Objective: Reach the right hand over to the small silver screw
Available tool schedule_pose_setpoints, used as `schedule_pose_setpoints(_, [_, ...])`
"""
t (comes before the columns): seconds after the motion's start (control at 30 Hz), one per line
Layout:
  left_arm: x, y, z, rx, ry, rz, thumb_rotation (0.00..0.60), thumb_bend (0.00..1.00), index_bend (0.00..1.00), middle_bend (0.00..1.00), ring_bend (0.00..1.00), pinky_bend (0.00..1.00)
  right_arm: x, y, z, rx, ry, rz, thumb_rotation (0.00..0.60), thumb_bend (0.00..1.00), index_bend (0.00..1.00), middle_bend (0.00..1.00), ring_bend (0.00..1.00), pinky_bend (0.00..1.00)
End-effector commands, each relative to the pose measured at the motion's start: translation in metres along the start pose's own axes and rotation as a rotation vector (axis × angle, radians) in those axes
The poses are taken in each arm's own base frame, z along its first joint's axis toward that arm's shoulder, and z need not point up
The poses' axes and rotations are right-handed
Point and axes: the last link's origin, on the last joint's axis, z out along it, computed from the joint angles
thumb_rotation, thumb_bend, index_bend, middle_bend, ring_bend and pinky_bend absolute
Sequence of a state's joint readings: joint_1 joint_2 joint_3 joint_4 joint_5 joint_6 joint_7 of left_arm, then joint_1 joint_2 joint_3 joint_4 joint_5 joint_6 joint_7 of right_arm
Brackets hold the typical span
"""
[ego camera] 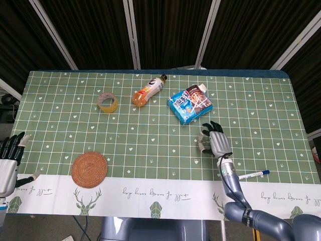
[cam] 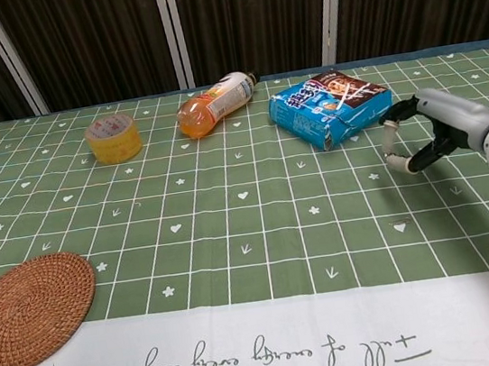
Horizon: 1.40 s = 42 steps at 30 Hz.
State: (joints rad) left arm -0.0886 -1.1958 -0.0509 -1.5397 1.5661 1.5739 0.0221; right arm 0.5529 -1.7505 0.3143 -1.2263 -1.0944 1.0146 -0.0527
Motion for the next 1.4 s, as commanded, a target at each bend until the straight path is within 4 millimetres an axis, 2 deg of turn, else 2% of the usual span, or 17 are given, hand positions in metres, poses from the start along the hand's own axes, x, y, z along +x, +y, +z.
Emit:
schedule_pose_setpoints(0.03, [0.0, 0.001, 0.0, -0.003, 0.003, 0.002, 0.6, 0.01, 0.0, 0.0, 0.0, 0.0, 0.024, -0.008, -0.008, -0.087, -0.029, 0.336, 0.6, 0.4, 0.59, 0.16, 0.0, 0.0])
schedule_pose_setpoints(0.27, [0.002, 0.002, -0.002, -0.01, 0.016, 0.004, 0.6, 0.01, 0.0, 0.0, 0.0, 0.0, 0.045, -0.023, -0.024, -0.126, -0.072, 0.612, 0.6, 0.4, 0.59, 0.16, 0.0, 0.0])
schedule_pose_setpoints(0.4, [0.003, 0.003, -0.002, -0.014, 0.018, 0.005, 0.6, 0.01, 0.0, 0.0, 0.0, 0.0, 0.045, -0.025, -0.032, -0.132, -0.066, 0.702, 0.6, 0.41, 0.59, 0.16, 0.0, 0.0])
schedule_pose_setpoints(0.83, [0.007, 0.004, -0.005, -0.025, 0.033, -0.001, 0.6, 0.01, 0.0, 0.0, 0.0, 0.0, 0.014, -0.032, -0.054, -0.125, -0.039, 0.825, 0.6, 0.41, 0.59, 0.16, 0.0, 0.0])
schedule_pose_setpoints(1.03, [0.006, 0.003, -0.004, -0.023, 0.03, -0.003, 0.6, 0.01, 0.0, 0.0, 0.0, 0.0, -0.001, -0.031, -0.056, -0.14, -0.053, 0.817, 0.6, 0.41, 0.59, 0.16, 0.0, 0.0])
schedule_pose_setpoints(1.4, [0.007, 0.004, -0.004, -0.024, 0.031, -0.003, 0.6, 0.01, 0.0, 0.0, 0.0, 0.0, -0.015, -0.03, -0.058, -0.153, -0.07, 0.81, 0.6, 0.42, 0.59, 0.16, 0.0, 0.0])
